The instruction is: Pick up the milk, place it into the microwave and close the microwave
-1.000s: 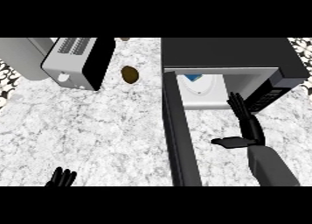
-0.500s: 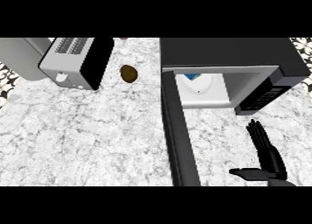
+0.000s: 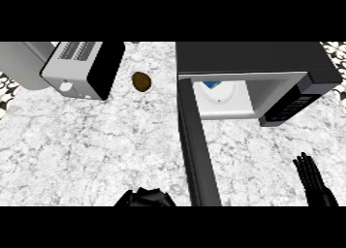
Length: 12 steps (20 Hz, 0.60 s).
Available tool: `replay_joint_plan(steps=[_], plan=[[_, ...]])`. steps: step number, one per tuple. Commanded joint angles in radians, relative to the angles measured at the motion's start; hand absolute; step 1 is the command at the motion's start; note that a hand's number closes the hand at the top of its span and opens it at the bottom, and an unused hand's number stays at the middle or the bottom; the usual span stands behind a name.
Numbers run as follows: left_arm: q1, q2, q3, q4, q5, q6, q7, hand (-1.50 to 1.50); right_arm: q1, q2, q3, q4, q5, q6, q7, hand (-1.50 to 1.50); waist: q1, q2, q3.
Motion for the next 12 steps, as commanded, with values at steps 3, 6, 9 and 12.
replay_joint_plan(steps=[3,6,9,12], plan=[[-0.128,-0.06,-0.075,0.12,0.014,-0.104,0.114,1.5,0.108,-0.054,0.003,-0.118,-0.072,0.17,-0.072,-1.5,0.007,0.001,0.001],[-0.221,-0.087,-0.018,0.251,0.061,-0.161,0.081,1.5,0.204,-0.068,0.023,-0.209,-0.095,0.186,-0.08,-1.5,-0.005,0.002,0.0],[-0.28,-0.173,-0.136,0.391,-0.028,-0.063,0.025,1.5,0.208,-0.047,0.036,-0.231,-0.108,0.142,-0.066,-1.5,0.006,0.002,0.001],[-0.377,-0.175,-0.161,0.477,-0.01,-0.016,0.019,1.5,0.234,-0.103,0.038,-0.295,-0.152,0.209,-0.064,-1.5,-0.01,0.003,0.001]])
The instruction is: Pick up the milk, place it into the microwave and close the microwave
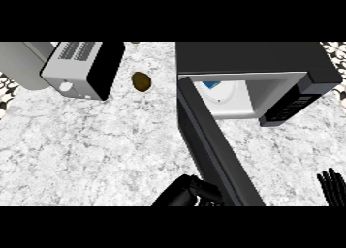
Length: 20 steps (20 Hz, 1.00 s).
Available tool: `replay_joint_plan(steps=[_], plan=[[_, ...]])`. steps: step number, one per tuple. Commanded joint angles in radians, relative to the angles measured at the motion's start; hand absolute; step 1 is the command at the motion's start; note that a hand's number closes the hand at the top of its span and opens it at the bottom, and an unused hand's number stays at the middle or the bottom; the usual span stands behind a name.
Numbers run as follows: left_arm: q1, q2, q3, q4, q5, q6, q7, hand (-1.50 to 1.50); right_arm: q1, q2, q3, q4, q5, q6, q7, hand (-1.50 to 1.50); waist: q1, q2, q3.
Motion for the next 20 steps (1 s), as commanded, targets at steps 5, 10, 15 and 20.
replay_joint_plan(steps=[5,10,15,20], plan=[[-0.207,-0.017,-0.181,0.257,0.079,0.17,0.033,1.5,0.079,-0.023,0.064,-0.215,-0.083,0.164,-0.045,-1.5,-0.047,0.004,-0.001],[-0.328,-0.017,-0.209,0.316,0.203,0.245,0.08,1.5,0.094,-0.067,0.101,-0.352,-0.144,0.199,-0.007,-1.5,-0.084,0.006,-0.001],[-0.381,-0.017,-0.214,0.396,0.299,0.364,0.038,1.5,0.09,-0.087,0.118,-0.439,-0.221,0.189,0.076,-1.5,-0.122,0.016,-0.003],[-0.433,-0.017,-0.157,0.427,0.412,0.439,-0.074,-1.5,0.113,-0.132,0.124,-0.52,-0.267,0.194,0.113,-1.5,-0.16,0.025,-0.005]])
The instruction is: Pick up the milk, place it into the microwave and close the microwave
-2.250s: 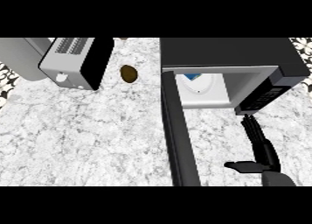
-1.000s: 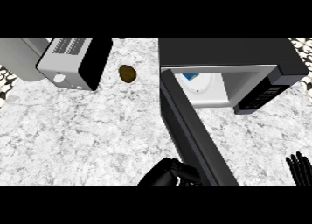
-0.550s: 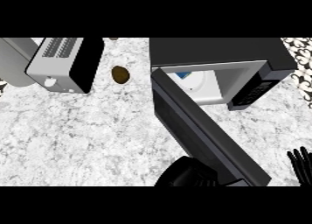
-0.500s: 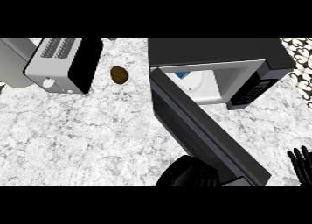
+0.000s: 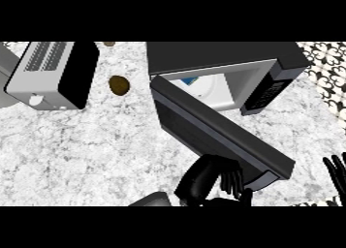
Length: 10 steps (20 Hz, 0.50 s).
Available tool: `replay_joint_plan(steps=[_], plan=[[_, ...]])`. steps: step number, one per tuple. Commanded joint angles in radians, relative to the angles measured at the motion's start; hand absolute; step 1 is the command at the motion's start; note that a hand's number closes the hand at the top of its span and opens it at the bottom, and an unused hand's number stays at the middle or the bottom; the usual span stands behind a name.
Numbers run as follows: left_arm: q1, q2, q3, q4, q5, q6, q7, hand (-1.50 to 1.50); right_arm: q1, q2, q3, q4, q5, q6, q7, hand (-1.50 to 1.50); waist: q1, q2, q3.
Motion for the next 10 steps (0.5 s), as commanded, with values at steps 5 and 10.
replay_joint_plan(steps=[5,10], plan=[[-0.141,-0.001,0.108,0.075,0.139,0.142,-0.103,1.5,0.004,-0.045,0.029,-0.117,-0.065,0.086,0.016,-1.5,-0.062,0.013,-0.001],[-0.208,-0.001,0.167,0.15,0.201,0.211,-0.156,1.5,0.011,-0.072,0.044,-0.183,-0.112,0.097,0.067,-1.5,-0.093,0.026,-0.002]])
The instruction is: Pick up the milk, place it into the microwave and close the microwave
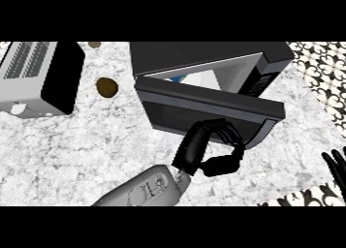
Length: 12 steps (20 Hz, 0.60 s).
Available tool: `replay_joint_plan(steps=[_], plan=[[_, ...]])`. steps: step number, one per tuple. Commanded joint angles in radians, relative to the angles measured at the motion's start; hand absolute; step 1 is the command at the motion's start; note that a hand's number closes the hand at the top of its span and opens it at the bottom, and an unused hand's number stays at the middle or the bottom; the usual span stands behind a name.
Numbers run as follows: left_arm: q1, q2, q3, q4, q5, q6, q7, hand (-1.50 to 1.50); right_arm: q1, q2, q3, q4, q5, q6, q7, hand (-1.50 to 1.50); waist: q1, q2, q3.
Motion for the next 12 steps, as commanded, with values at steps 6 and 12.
replay_joint_plan(steps=[6,12], plan=[[-0.144,-0.002,0.137,0.089,0.164,0.054,-0.089,1.5,0.001,-0.045,0.028,-0.105,-0.07,0.088,0.025,-1.5,-0.07,0.024,-0.001],[-0.2,-0.002,0.181,0.18,0.232,0.04,-0.149,1.5,0.011,-0.071,0.018,-0.142,-0.125,0.092,0.063,-1.5,-0.106,0.038,0.001]])
